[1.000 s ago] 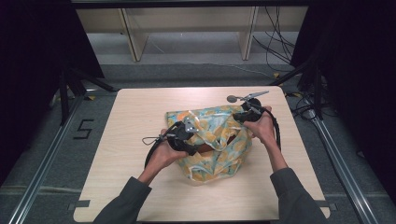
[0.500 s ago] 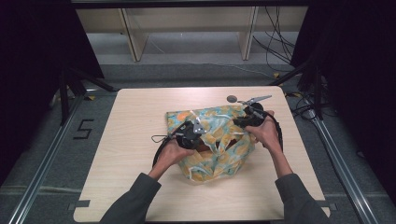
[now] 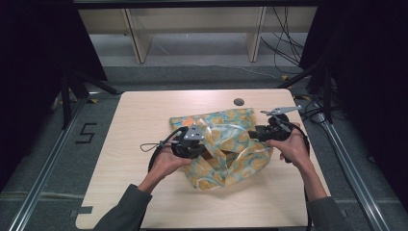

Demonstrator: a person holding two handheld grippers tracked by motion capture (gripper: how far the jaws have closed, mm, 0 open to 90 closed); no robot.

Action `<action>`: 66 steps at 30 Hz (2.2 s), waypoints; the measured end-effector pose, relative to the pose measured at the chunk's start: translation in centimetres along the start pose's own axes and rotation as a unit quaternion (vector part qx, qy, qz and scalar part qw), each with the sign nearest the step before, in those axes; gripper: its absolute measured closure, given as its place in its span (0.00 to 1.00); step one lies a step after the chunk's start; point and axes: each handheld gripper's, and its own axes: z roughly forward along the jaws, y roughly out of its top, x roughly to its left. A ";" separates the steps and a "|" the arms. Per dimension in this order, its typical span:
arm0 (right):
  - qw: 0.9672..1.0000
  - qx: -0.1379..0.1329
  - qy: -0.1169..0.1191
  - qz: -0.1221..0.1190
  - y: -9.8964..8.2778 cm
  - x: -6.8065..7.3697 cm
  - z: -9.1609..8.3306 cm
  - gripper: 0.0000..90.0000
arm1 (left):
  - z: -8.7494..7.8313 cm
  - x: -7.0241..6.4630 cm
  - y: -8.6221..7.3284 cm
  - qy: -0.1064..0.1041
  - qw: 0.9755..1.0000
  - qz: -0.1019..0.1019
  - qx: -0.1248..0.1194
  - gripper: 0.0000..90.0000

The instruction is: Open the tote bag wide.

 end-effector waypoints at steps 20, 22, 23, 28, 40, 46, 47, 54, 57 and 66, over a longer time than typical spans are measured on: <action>0.998 -0.056 0.018 -0.021 1.6 2.8 -2.9 0.54 | -0.4 8.0 1.0 0.034 0.990 -0.136 -0.032 1.00; 0.998 -0.055 0.015 -0.037 1.6 3.3 -2.8 0.55 | 0.0 8.6 1.0 0.032 0.988 -0.150 -0.034 1.00; 0.997 -0.044 0.024 -0.052 1.3 3.9 -1.9 0.55 | 0.1 8.9 0.9 0.034 0.987 -0.152 -0.027 1.00; 0.995 0.013 0.023 -0.092 0.7 5.7 1.0 0.51 | 0.3 9.6 0.7 0.032 0.985 -0.165 -0.024 1.00; 0.988 0.030 -0.048 -0.145 0.9 6.7 5.6 0.60 | -0.1 9.0 0.8 0.021 0.987 -0.159 -0.031 0.99; 0.987 0.011 -0.051 -0.153 1.9 4.8 5.3 1.00 | -0.3 8.5 0.8 0.016 0.989 -0.144 -0.031 0.99; 0.986 0.011 -0.048 -0.156 2.3 4.4 4.9 1.00 | -0.3 8.5 0.8 0.016 0.989 -0.144 -0.031 0.99; 0.995 -0.053 -0.067 -0.058 5.8 1.7 3.9 1.00 | 0.0 6.4 -0.3 -0.032 0.992 -0.118 -0.027 0.99; 0.993 -0.050 -0.096 -0.047 6.5 -0.2 4.8 1.00 | -0.2 5.8 -0.7 -0.058 0.992 -0.107 -0.029 0.99; 0.991 0.050 -0.115 0.050 3.4 -4.8 9.3 1.00 | -2.2 7.6 -1.8 -0.079 0.987 -0.120 -0.078 0.99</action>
